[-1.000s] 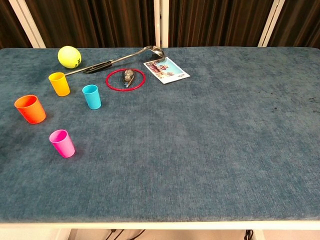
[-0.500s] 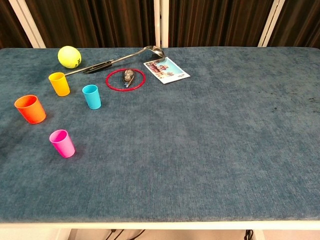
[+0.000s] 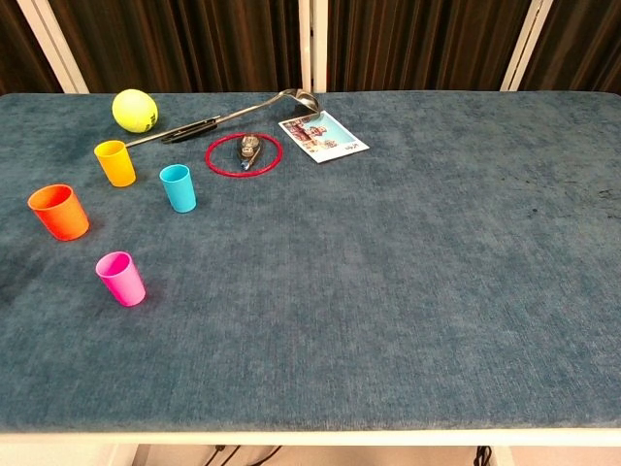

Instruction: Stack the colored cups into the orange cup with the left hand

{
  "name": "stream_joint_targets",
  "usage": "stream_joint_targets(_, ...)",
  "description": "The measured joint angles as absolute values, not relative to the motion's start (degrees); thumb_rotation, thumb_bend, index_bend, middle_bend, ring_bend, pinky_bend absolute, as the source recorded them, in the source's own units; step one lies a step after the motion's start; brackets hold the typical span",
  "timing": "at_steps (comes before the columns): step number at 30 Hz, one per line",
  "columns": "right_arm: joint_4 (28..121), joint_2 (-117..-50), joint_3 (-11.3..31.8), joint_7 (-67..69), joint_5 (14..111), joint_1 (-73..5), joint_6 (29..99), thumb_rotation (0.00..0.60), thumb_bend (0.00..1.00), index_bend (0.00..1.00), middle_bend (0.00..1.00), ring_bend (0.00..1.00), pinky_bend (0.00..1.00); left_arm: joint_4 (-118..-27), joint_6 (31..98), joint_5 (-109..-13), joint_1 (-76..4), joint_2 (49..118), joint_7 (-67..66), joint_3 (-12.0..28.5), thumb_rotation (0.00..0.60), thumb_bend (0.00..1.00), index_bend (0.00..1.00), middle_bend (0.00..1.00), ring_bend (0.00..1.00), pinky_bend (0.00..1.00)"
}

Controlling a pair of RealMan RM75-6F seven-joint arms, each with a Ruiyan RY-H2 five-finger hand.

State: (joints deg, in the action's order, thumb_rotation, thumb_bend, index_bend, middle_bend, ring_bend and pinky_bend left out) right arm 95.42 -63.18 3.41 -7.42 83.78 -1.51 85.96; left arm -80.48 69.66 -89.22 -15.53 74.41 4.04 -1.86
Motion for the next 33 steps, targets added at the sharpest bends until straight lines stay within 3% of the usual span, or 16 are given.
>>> stream_joint_targets(14,95.4,-62.9,3.6,-7.5,82.5,-1.7,85.1,0.6,0.25,0.0,0.0,0.0,0.0,-75.0,68.2,-89.8,-17.1,77.0,8.5,-2.7,0.6,0.28,0.38,0.4,0.49,0.49)
stream_joint_targets(22,95.5,-63.2,3.6,-7.9,82.2,-1.6,85.0,0.6,0.26,0.0,0.0,0.0,0.0,-75.6,67.5,-89.0,-17.4,76.7,8.1,-2.7,0.6,0.29,0.45,0.47,0.6,0.54)
stream_joint_targets(33,95.6,-62.8,3.8,-7.5,82.1,-1.1,85.9,0.6,0.26,0.0,0.0,0.0,0.0,-78.6,70.9,-88.8,-17.3,74.4,8.3,-1.2,0.6,0.29,0.46,0.48,0.62,0.56)
